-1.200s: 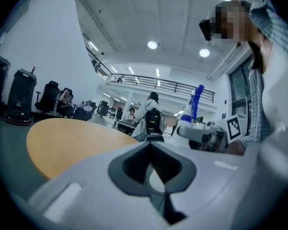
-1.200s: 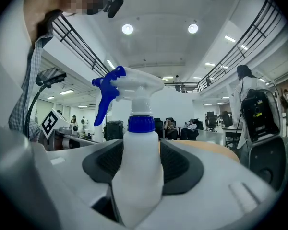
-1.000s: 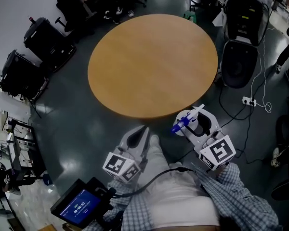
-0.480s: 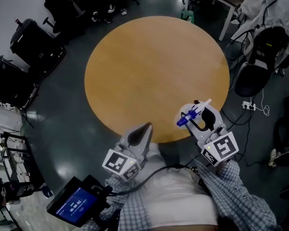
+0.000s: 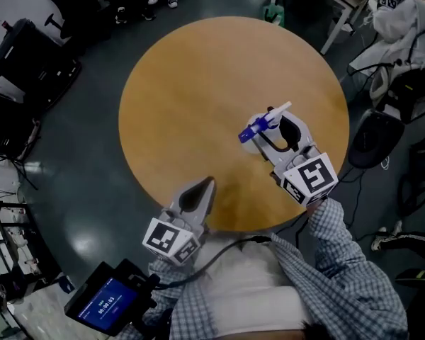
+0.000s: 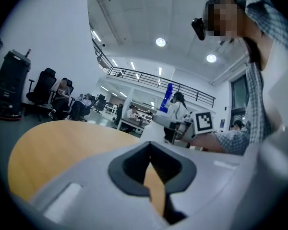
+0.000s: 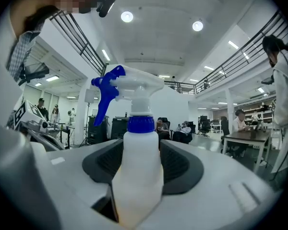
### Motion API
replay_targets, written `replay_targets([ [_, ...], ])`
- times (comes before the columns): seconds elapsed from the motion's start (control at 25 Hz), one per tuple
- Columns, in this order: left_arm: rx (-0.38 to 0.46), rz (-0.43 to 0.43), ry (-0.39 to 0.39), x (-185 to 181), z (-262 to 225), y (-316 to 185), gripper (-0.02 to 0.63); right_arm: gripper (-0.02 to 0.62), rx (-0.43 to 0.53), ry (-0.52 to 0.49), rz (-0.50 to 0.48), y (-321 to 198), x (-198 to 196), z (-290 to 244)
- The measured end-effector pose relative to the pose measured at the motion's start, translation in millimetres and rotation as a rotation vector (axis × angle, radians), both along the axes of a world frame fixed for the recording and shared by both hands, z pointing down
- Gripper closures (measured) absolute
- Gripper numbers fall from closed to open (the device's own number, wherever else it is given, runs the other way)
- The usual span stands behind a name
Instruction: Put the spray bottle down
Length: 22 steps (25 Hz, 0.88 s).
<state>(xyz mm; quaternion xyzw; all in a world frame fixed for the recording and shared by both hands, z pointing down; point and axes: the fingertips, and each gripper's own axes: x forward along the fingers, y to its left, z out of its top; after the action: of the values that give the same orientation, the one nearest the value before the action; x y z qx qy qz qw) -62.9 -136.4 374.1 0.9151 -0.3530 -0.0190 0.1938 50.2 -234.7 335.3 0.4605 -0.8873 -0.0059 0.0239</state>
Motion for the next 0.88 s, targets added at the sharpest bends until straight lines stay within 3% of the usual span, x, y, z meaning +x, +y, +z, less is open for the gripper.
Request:
replay_targets([
  [0.28,-0.017,-0.104,0.006,-14,-6,-82,0.604,0.36,-0.036,-0.008,-0.105,-125,-25,18],
  [0.68,-0.094,-0.202,0.001,-23,15,-123,0.604,0.361,-0.151,-0.013,-0.153,-195,-45,84],
  [0.88,-0.12,-0.217,0.005,-27,20,-120,0.604,0.362,-0.168,-0.007,-0.182,-191,-55,94],
])
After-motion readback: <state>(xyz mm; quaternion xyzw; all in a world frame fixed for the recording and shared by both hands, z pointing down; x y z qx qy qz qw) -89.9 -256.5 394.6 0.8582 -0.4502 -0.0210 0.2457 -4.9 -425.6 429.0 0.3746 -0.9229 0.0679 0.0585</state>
